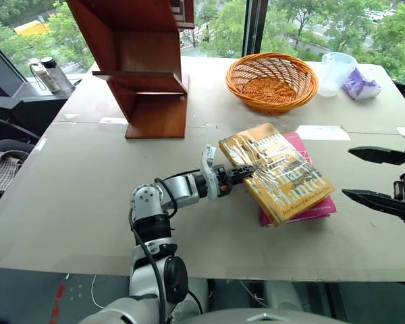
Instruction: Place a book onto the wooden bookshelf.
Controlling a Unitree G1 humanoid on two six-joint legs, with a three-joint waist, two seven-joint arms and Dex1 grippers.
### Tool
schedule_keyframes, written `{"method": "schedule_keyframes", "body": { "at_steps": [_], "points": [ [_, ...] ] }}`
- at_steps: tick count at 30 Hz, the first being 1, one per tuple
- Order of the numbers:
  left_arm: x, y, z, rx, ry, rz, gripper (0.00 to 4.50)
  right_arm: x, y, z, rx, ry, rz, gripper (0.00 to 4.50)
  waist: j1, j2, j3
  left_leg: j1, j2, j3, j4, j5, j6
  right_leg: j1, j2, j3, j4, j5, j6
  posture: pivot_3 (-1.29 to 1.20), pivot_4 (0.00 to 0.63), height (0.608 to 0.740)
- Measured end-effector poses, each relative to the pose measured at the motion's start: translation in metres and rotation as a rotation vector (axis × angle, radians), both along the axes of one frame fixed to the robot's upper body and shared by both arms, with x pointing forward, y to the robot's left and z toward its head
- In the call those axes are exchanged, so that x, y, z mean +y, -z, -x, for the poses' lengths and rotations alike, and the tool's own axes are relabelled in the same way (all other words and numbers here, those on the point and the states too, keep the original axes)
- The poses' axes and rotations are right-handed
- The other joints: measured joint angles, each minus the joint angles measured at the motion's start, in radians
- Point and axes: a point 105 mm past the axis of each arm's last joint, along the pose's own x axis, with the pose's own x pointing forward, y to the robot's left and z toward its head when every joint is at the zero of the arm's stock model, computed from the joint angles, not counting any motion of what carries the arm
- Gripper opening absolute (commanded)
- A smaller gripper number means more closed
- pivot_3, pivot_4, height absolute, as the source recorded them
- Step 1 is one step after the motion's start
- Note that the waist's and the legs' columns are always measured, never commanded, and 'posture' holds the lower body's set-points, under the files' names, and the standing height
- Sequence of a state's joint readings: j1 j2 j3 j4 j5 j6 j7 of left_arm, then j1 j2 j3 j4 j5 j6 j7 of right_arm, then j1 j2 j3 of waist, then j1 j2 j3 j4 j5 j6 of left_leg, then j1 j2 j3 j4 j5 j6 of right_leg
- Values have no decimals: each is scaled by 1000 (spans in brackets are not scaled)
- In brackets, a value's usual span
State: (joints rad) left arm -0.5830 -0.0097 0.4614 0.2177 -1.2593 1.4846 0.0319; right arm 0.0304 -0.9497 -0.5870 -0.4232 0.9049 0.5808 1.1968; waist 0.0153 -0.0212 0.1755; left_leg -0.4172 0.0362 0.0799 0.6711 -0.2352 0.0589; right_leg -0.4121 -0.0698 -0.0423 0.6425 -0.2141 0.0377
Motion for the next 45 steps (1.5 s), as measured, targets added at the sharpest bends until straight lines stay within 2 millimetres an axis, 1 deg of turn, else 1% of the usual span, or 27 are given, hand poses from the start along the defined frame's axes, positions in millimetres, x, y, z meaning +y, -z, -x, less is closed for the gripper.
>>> {"method": "schedule_keyframes", "body": {
  "at_steps": [3, 5, 8, 10, 12, 14, 17, 18, 19, 20, 21, 22, 24, 26, 27, 28, 30, 32, 34, 36, 37, 39, 41, 42, 43, 44, 45],
  "points": [
    [9, -4, -2, -27, -15, -15, 188, 1, 1, 0, 2, -6, 0, 4500, -1, 0, 0, 0, 0, 0, 0, 0, 0, 0, 0, 0, 0, 0, 0, 0, 150, 733],
    [18, -9, -2, -58, -26, -23, 188, 1, 3, -2, 6, -8, -5, 4500, -1, 0, 0, 0, 0, 0, 0, 0, 0, 0, 0, 0, 0, 0, 0, 0, 150, 733],
    [30, -18, -3, -107, -36, -29, 188, 3, 1, -3, -10, -14, -7, 4500, 0, 0, 0, 0, 0, 0, 0, 0, 0, 0, 0, 0, 0, 0, 0, 0, 150, 733],
    [33, -20, -3, -122, -40, -37, 188, 3, 1, -3, -9, -14, -6, 4500, 0, 0, 0, 0, 0, 0, 0, 0, 0, 0, 0, 0, 0, 0, 0, 0, 150, 733],
    [43, -27, -3, -175, -42, -73, 188, 2, 2, -5, -9, -11, -4, 4500, 0, 0, 0, -1, 0, 0, 0, 0, 0, -1, -1, 0, 0, 0, 0, 0, 150, 733],
    [54, -37, -4, -260, -43, -148, 188, 2, 2, -5, -12, -9, -8, 4500, 0, 0, 0, -1, 0, 0, -1, 0, 0, -2, 0, 0, 0, 0, 0, 0, 150, 733],
    [65, -54, -3, -429, -35, -260, 188, 1, 2, -7, -12, -4, -15, 4500, 0, 0, 0, -1, 0, 1, -1, 0, 0, -2, -1, 0, 0, 0, -1, 0, 150, 733],
    [69, -62, -1, -535, -18, -328, 188, 2, 2, -7, -16, -8, -17, 4500, -1, 0, 0, -1, 0, 1, -1, 0, -1, -2, -1, 0, -1, 0, -1, 0, 150, 733],
    [71, -68, 0, -605, -8, -366, 188, 2, 2, -7, -18, -9, -20, 4500, -1, 0, 0, -1, 0, 1, -2, -1, -2, -3, -2, 0, -1, 0, -1, 0, 150, 733],
    [76, -83, 2, -766, 1, -438, 188, 2, 3, -7, -19, -7, -27, 4500, -1, 1, -1, -1, 1, 3, -2, -2, -3, -3, -4, 2, -1, 0, -1, 0, 150, 733],
    [80, -95, 3, -913, 9, -506, 188, 3, 3, -8, -23, -7, -37, 4500, 0, 3, -1, -1, 1, 3, -3, -2, -3, -4, -8, 3, -1, 0, -1, 0, 150, 733],
    [84, -101, 6, -1009, 25, -555, 188, 3, 4, -9, -28, -1, -50, 4500, 0, 1, 0, -2, 1, 2, -3, -2, -4, -4, -8, 3, -2, 0, -1, 0, 150, 733],
    [92, -115, 5, -1171, 23, -637, 188, 3, 4, -10, -39, 14, -69, 4500, 0, 2, 0, -3, 1, 2, -3, -2, -4, -5, -8, 3, -2, 0, -1, 0, 150, 733],
    [103, -131, 3, -1366, 28, -786, 188, 3, 2, -13, -67, 31, -106, 4500, 0, 1, 1, -7, 1, 1, -3, -2, -4, -8, -8, 2, -2, 0, -1, 0, 150, 733],
    [104, -135, 3, -1399, 27, -812, 188, 4, 1, -13, -73, 34, -111, 4500, 0, 1, 1, -8, 1, 1, -2, -2, -4, -9, -8, 2, -2, 0, -1, 0, 150, 733],
    [108, -150, 1, -1562, 33, -943, 188, 3, -1, -16, -94, 47, -136, 4500, 1, 1, 1, -13, 1, 1, -2, 0, -1, -12, -8, 1, -2, 0, -1, 0, 150, 733],
    [115, -179, -4, -1818, 22, -1186, 188, 3, -9, -21, -160, 66, -177, 4500, 3, 1, 1, -16, 0, 2, -1, 0, -1, -15, -6, 0, -3, 0, -1, 0, 150, 733],
    [115, -207, -6, -1973, -19, -1317, 188, 5, -17, -24, -203, 69, -203, 4500, 7, 1, 1, -16, 0, 3, -1, 0, 0, -15, -3, 0, -3, 0, -1, 0, 150, 733],
    [111, -224, -7, -2056, -4, -1384, 188, 8, -28, -26, -253, 67, -250, 4500, 7, 1, 2, -17, 0, 4, -1, 0, 0, -15, -1, -1, -4, 0, -1, 0, 150, 733],
    [102, -229, -9, -2089, 57, -1408, 188, 11, -38, -27, -288, 54, -299, 4500, 8, 1, 2, -17, 0, 4, -1, 0, 0, -15, 0, -1, -4, 1, 0, 0, 150, 733],
    [98, -233, -10, -2100, 78, -1416, 188, 12, -42, -27, -299, 50, -325, 4500, 7, -1, 4, -17, 0, 4, -1, 0, 0, -16, 0, -1, -3, 3, 4, 0, 150, 733],
    [94, -239, -12, -2109, 103, -1435, 188, 12, -45, -27, -305, 48, -349, 4500, 5, -2, 5, -17, 1, 4, -1, 0, 0, -16, 1, -1, -2, 2, 5, 0, 150, 733],
    [92, -250, -15, -2121, 134, -1483, 188, 14, -50, -28, -322, 40, -381, 4500, 2, -3, 7, -17, 1, 4, 0, 1, 0, -17, 3, 0, -1, 3, 5, 0, 150, 733],
    [92, -259, -16, -2142, 119, -1525, 188, 14, -52, -28, -329, 36, -391, 4500, 0, -4, 7, -17, 1, 4, 0, 1, 0, -17, 3, 0, 0, 2, 5, 0, 150, 733],
    [96, -282, -14, -2146, 30, -1545, 188, 12, -53, -30, -331, 38, -400, 4500, -3, -4, 7, -16, 1, 5, 1, 1, 0, -17, 5, 1, -1, 1, 7, 0, 150, 733],
    [96, -293, -13, -2144, -24, -1533, 188, 12, -53, -31, -329, 41, -405, 4500, -4, -4, 7, -16, 1, 5, 1, 1, 0, -17, 5, 1, 0, 1, 8, 0, 150, 733],
    [94, -309, -8, -2132, -116, -1463, 188, 10, -51, -34, -321, 46, -410, 4500, -3, -4, 7, -15, 2, 5, 1, 1, 0, -17, 5, 2, 1, 1, 8, 0, 150, 733]
  ]
}}
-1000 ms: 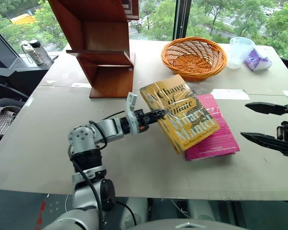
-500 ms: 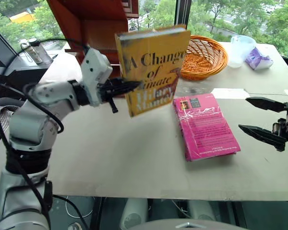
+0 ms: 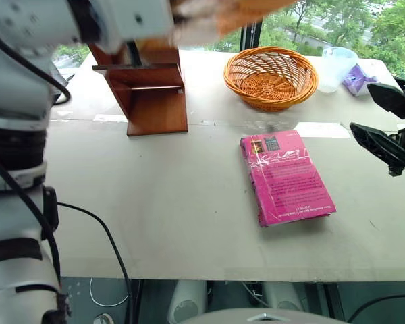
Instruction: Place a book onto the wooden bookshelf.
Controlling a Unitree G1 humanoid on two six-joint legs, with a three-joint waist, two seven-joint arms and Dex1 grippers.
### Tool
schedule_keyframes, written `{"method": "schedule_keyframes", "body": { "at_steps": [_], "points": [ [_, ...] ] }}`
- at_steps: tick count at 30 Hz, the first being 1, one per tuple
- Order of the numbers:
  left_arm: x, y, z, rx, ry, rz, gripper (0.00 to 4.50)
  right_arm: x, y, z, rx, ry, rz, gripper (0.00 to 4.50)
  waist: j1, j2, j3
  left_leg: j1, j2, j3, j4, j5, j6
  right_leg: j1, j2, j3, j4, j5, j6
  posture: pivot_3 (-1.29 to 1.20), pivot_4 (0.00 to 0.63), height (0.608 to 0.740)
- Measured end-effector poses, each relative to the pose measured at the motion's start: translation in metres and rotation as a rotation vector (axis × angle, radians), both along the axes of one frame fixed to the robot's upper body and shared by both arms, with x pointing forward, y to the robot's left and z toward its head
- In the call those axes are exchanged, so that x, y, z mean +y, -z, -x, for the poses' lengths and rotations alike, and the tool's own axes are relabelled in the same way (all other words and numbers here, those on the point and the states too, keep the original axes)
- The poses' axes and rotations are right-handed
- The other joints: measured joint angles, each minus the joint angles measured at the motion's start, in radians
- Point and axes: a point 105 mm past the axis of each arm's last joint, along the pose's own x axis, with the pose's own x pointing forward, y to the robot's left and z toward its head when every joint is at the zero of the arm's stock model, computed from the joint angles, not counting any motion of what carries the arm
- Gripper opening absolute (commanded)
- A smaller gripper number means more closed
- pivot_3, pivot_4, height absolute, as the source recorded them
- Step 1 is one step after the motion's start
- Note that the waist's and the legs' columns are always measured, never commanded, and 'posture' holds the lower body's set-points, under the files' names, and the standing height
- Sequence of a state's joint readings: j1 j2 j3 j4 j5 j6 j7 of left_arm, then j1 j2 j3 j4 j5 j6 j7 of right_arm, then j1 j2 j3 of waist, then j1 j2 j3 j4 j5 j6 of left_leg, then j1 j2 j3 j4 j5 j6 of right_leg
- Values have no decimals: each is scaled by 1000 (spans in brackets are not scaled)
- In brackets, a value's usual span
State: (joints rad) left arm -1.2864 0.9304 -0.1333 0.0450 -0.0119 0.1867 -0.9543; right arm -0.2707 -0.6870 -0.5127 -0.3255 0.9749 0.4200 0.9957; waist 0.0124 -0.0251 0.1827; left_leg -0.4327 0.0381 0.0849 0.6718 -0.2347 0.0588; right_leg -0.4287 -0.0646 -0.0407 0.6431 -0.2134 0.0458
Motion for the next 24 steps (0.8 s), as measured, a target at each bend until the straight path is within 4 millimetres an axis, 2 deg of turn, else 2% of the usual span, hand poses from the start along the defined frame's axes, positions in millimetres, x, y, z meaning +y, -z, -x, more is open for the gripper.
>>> {"method": "schedule_keyframes", "body": {
  "at_steps": [2, 4, 6, 9, 10, 12, 17, 24],
  "points": [
    [-6, -12, 5, 51, 54, 127, 188, 1, 4, -4, 12, -3, 0, 4500, 0, 1, 0, 0, 1, 0, 0, 0, 0, 0, 0, 0, 1, 0, 0, 0, 150, 733],
    [-8, -6, 3, 82, 55, 121, 188, 3, 7, -6, 16, -8, 1, 4500, 0, 2, 0, 1, 1, 0, 0, 0, 0, 0, 0, 1, 1, 0, 0, 0, 150, 733],
    [-3, 9, -4, 93, 4, 31, 188, 3, 8, -5, 14, -4, 0, 4500, -2, 2, 0, 1, 0, 1, 0, 2, -3, 0, 0, 1, 2, 1, -2, 0, 150, 733],
    [20, 25, -19, 99, -151, -145, 188, 2, 12, -3, 22, 1, 4, 4500, -2, 2, 0, 1, 0, 3, 0, 2, -3, -2, 1, 2, 2, 2, -3, 0, 150, 733],
    [38, 30, -25, 125, -246, -202, 188, 2, 15, -1, 28, 5, 7, 4500, -2, 2, 0, 1, 0, 3, 0, 2, -3, -2, 1, 2, 2, 2, -3, 0, 150, 733],
    [58, 37, -32, 170, -339, -234, 188, 1, 17, 0, 28, 12, 6, 4500, 0, 2, 0, 0, 0, 3, 0, 1, -2, -2, 1, 2, 2, 2, -3, 0, 150, 733],
    [74, 63, -43, 314, -459, -331, 188, 2, 16, 1, 18, 14, 7, 4500, 6, 2, 0, -1, 0, 3, 2, 0, -1, -2, 0, 3, 2, 1, -2, 0, 150, 733],
    [70, 68, -63, 374, -533, -475, 188, 0, 14, 2, 3, 30, 4, 4500, 1, 4, -2, 3, 0, 4, 3, 0, 0, -1, 1, 4, 7, 0, 0, 0, 150, 733]
  ]
}}
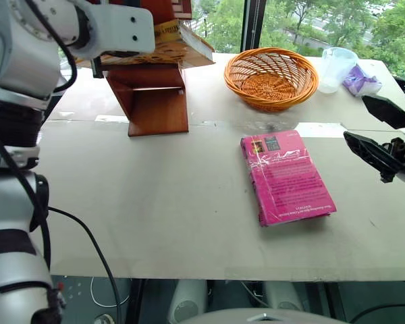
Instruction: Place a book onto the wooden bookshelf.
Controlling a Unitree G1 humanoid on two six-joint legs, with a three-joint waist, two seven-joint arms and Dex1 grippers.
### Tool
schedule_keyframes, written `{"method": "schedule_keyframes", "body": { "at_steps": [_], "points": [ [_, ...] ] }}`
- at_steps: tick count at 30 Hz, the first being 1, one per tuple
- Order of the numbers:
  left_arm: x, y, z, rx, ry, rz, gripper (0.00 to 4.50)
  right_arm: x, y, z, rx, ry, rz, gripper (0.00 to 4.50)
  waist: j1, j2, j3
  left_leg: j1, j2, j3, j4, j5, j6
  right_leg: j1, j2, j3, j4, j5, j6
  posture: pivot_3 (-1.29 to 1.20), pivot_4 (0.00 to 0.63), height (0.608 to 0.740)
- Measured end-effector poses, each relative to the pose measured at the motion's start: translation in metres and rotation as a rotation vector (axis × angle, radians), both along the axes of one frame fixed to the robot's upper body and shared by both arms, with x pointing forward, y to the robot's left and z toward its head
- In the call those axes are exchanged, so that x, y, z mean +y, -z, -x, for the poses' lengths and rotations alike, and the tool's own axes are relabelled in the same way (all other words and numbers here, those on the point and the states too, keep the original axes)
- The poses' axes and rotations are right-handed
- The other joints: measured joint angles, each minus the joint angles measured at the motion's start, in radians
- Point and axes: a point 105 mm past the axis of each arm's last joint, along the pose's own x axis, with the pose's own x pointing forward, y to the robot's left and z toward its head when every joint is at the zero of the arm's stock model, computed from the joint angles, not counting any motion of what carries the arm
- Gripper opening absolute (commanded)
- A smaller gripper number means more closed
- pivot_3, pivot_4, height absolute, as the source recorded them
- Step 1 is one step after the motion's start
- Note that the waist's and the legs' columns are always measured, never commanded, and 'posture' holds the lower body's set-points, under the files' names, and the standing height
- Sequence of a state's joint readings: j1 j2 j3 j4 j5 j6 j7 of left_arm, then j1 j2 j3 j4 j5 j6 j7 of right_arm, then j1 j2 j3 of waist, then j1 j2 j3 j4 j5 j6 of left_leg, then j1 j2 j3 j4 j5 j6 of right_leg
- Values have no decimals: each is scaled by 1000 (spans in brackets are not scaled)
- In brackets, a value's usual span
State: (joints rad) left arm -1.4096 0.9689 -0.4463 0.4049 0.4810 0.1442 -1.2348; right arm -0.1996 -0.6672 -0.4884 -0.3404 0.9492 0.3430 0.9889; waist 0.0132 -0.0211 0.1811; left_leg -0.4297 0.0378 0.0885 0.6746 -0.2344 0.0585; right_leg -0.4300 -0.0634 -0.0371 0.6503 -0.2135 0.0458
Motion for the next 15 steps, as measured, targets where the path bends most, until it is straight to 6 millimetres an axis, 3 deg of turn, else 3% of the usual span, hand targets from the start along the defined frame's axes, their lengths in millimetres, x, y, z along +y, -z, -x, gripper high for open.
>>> {"method": "schedule_keyframes", "body": {
  "at_steps": [5, 6, 7, 10, 12, 14, 15],
  "points": [
    [0, 2, -22, 44, -42, -53, 188, 2, 5, 5, 17, 19, 9, 4500, -1, 5, -3, 7, 0, 0, 1, 1, -1, 0, 1, 4, 11, -3, -4, 0, 150, 733],
    [0, 3, -25, 51, -49, -44, 1168, 3, 7, 6, 21, 22, 11, 4500, -2, 6, -3, 10, 0, 0, 1, 1, -1, 2, 1, 5, 12, -3, -4, 0, 150, 733],
    [2, 4, -27, 56, -55, -33, 1397, 3, 7, 6, 25, 24, 11, 4500, -4, 7, -4, 12, 1, 0, 1, 0, -1, 3, 1, 7, 12, -3, -5, 0, 150, 733],
    [15, 18, -34, 96, -107, 11, 3002, 3, 7, 9, 21, 29, 14, 4500, -16, 6, -2, 12, 2, -2, 1, 0, -1, 3, 3, 8, 12, -1, -7, 0, 150, 733],
    [20, 22, -35, 104, -127, 37, 3452, 1, 6, 10, 19, 45, 12, 4500, -19, 3, -1, 8, 2, -2, 1, 1, -1, 0, 3, 8, 11, -1, -7, 0, 150, 733],
    [14, 10, -27, 88, -65, 140, 4384, 0, 3, 10, 15, 47, 17, 4500, -21, 3, -1, -5, 2, -2, 6, 1, -1, -10, 3, 8, 11, 3, -6, 0, 150, 733],
    [11, 5, -24, 81, -35, 168, 4458, 0, 2, 10, 14, 46, 18, 4500, -21, 3, -1, -9, 2, -3, 7, 1, -1, -12, 2, 8, 11, 3, -5, 0, 150, 733]
  ]
}}
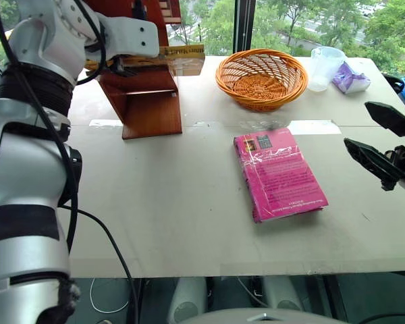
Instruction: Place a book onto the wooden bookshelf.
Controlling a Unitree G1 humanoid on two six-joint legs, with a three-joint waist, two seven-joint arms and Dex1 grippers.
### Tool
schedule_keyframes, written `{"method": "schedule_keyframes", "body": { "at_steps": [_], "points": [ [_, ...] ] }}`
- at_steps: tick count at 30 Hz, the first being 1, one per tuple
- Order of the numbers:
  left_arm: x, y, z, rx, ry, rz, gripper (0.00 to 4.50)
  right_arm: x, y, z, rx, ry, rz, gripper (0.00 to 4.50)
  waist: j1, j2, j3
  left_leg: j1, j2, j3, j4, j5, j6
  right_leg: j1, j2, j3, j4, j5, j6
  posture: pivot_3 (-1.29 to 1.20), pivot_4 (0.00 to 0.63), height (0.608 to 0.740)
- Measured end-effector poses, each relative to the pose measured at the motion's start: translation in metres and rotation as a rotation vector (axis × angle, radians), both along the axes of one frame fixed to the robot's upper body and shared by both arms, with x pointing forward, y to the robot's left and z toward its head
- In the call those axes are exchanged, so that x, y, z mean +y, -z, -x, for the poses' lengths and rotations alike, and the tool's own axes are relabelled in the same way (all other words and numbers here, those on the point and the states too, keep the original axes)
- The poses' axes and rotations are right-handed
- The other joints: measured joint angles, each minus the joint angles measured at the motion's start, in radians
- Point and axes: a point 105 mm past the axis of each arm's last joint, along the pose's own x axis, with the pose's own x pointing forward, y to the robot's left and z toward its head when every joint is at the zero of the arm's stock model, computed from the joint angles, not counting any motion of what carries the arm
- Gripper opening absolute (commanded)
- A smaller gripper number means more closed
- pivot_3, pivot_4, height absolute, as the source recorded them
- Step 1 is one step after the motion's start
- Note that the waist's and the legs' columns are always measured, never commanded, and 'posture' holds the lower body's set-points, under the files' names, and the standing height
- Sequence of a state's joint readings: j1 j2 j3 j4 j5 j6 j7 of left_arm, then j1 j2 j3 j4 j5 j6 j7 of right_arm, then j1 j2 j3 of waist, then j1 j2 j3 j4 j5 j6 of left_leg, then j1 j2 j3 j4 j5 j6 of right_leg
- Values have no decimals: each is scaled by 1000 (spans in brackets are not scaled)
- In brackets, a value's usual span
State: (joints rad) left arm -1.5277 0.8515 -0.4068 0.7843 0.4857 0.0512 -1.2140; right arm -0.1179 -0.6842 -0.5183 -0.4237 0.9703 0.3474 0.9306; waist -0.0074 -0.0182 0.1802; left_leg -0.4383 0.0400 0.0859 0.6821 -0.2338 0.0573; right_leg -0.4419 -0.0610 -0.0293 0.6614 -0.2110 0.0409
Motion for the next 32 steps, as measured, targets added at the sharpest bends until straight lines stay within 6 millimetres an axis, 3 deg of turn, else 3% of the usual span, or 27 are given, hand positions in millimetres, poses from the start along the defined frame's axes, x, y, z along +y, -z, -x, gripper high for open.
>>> {"method": "schedule_keyframes", "body": {
  "at_steps": [3, 4, 7, 9, 12, 15, 19, 21, 24, 26, 30, 32],
  "points": [
    [-6, -16, 17, -31, 75, 105, 4458, 1, -7, 1, -18, -12, 8, 4500, -1, 0, 0, -8, -2, 1, 2, 1, -2, -6, -2, 0, -1, -2, 3, 0, 150, 733],
    [-10, -18, 31, 3, 123, 232, 4458, 2, -10, 1, -21, -15, 5, 4500, -3, 0, 0, -10, -2, 1, 2, 1, -2, -7, -3, 0, -2, -2, 4, 0, 150, 733],
    [-20, -13, 50, 84, 205, 389, 4458, 2, -11, 0, -15, -17, -3, 4500, -2, 0, 0, -11, -3, 1, 3, 1, -2, -7, -3, -2, -1, -2, 5, 0, 150, 733],
    [-41, -1, 84, 207, 341, 570, 4458, 2, -12, 0, -6, -22, -10, 4500, -1, -1, 0, -11, -2, -2, 5, 1, -2, -6, -4, -3, 0, -2, 5, 0, 150, 733],
    [-65, 6, 111, 302, 447, 706, 4458, 2, -11, -1, 13, -23, 4, 4500, 4, -1, 0, -9, -3, -3, 6, 0, -1, -3, -3, -3, 0, -3, 5, 0, 150, 733],
    [-97, 29, 133, 404, 550, 831, 4458, 0, -3, -2, 68, -13, 27, 4500, 11, -1, 0, 2, -3, -6, 7, -2, 3, 9, -2, -3, 0, -5, 9, 0, 150, 733],
    [-118, 86, 135, 478, 504, 1038, 4458, -16, 25, -1, 200, 75, 126, 4500, 19, 0, 0, 17, -3, -5, 3, -2, 3, 22, -2, -2, -2, -8, 4, 0, 150, 733],
    [-113, 117, 133, 518, 403, 1117, 4458, -30, 39, 3, 269, 128, 176, 4500, 17, -1, 0, 19, -3, -4, 2, -2, 3, 23, -2, 0, -2, -8, 4, 0, 150, 733],
    [-89, 162, 139, 536, 241, 1147, 4458, -59, 60, 17, 378, 222, 248, 4500, 17, 0, -1, 22, -3, -3, -1, -2, 2, 24, -2, 1, -2, -7, 2, 0, 150, 733],
    [-77, 176, 141, 532, 178, 1161, 4458, -71, 66, 23, 414, 260, 267, 4500, 18, 0, -1, 22, -2, -3, -1, -2, 2, 24, -2, 0, -3, -8, 3, 0, 150, 733],
    [-31, 213, 155, 511, -4, 1138, 4458, -107, 91, 44, 544, 362, 382, 4500, 20, -1, -2, 22, -2, -3, -1, -5, -1, 24, -10, -1, -6, -8, 3, 0, 150, 733],
    [-22, 220, 157, 503, -32, 1129, 4458, -120, 97, 46, 566, 403, 396, 4500, 21, -1, -2, 22, -3, -4, -1, -6, -3, 24, -12, 0, -8, -8, 2, 0, 150, 733]
  ]
}}
